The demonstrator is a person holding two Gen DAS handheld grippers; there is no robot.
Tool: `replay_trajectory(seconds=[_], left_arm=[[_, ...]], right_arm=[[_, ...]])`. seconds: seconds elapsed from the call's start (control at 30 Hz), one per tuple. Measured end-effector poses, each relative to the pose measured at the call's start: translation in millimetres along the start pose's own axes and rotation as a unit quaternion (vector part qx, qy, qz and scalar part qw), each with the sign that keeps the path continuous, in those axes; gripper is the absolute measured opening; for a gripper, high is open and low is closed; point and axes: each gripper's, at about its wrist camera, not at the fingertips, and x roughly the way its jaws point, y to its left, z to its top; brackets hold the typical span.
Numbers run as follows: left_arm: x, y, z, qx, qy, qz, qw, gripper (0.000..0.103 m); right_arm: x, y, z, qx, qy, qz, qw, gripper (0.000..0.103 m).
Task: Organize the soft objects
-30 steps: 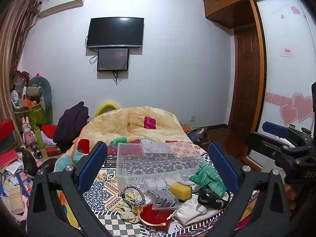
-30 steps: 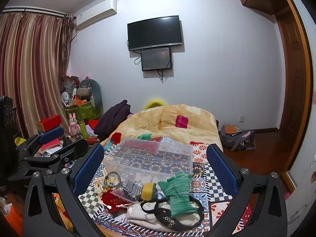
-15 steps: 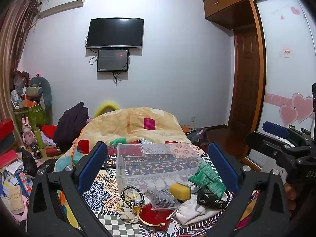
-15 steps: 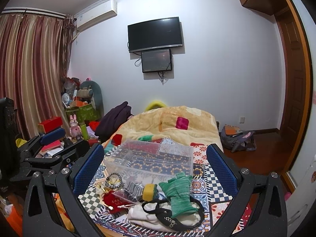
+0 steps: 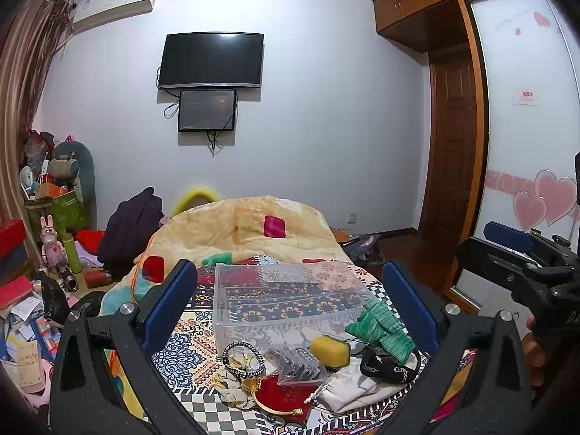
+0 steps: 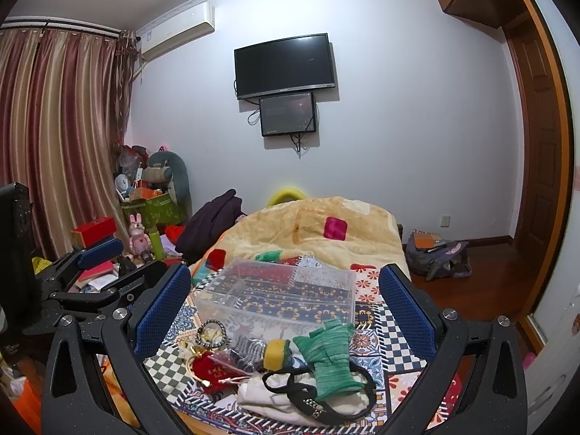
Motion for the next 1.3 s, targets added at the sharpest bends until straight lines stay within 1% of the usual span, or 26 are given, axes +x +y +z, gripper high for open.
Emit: replay_trajectory(seconds=[0.8, 0.97, 1.1, 1.3], left_arm=[[2, 1, 0, -0.004, 0.005, -0.003, 1.0, 0.103], [5, 4, -3, -0.006, 0.011, -0.004, 0.9999, 0.103], [15, 9, -10, -0.007, 0.025, 0.001, 0.9997, 0.103], [50, 22, -36, -0.006, 0.08, 0.013, 0.9967, 0.103]], right_arm=[[0, -4, 1, 0.005, -0.003, 0.002, 1.0, 0.103], [7, -9, -3, 0.009, 0.008, -0.011, 1.0, 0.103], [13, -13, -8, 0.011, 0.017, -0.013, 1.0, 0.103], [36, -26, -24, 0.017, 0.054, -0.024, 0.998, 0.103]])
